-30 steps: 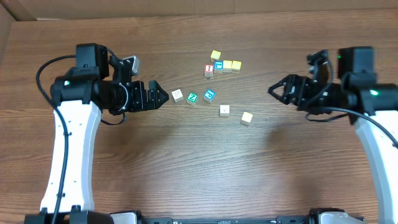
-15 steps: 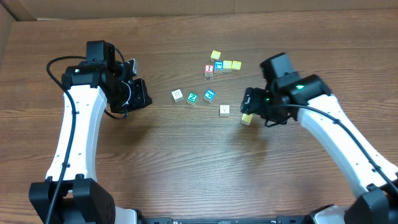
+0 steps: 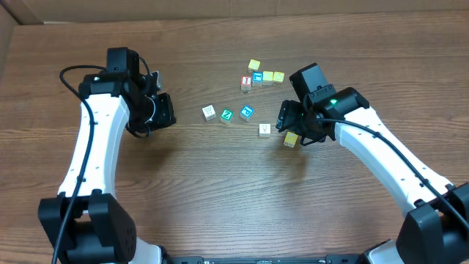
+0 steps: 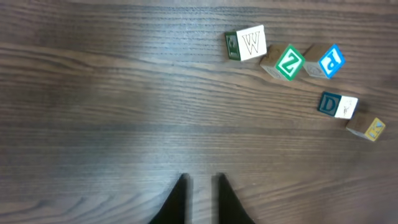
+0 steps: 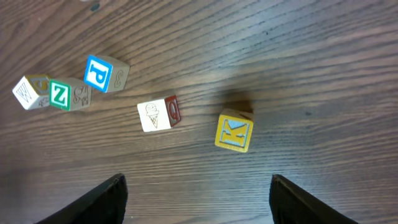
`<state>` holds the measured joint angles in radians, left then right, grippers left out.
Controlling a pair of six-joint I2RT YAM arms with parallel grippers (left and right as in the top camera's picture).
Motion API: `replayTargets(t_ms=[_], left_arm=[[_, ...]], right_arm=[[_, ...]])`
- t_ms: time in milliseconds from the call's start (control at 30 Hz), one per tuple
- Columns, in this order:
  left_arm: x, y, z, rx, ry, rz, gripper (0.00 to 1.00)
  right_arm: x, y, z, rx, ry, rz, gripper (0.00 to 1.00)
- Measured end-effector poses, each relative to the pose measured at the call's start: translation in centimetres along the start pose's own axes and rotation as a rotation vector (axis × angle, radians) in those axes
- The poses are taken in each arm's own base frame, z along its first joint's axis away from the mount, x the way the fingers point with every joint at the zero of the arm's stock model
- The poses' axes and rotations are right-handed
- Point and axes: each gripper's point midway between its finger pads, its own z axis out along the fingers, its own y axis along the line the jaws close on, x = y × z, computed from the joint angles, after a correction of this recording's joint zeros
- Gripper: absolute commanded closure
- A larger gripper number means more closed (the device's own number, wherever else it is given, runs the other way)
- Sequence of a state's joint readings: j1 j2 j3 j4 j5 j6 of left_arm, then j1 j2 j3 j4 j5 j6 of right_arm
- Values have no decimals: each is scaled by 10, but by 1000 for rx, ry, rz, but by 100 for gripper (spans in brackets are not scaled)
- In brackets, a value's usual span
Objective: Flip 5 blocks
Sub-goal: 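Raise both arms and move the right gripper over the yellow K block, then lower the right gripper and grasp the yellow K block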
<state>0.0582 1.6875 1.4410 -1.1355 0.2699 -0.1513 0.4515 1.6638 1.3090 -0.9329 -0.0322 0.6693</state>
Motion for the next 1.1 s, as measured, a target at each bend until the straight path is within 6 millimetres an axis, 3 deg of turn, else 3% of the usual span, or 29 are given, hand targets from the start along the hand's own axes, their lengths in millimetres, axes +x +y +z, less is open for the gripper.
replayTargets(t_ms=[33,167,400,700,800,1100], left_arm=[[-1,1,1,-2,0,-2,28],[-1,3,6,-7,11,-6,0],[-1,6,13,-18,29,-15,0],[-2,6,14,-18,29,-15,0],[-2,6,14,-18,29,-15,0],[-2,6,14,-18,29,-15,0]], right_arm=[[0,-1,2,4,3,8,27],[1,-5,18,36,21,41,26],[3,-12,55,90,61,81,29],[8,-22,69,125,66,113,29],[13,-27,75,134,72,120,37],[11,-32,87,133,35,139,40]])
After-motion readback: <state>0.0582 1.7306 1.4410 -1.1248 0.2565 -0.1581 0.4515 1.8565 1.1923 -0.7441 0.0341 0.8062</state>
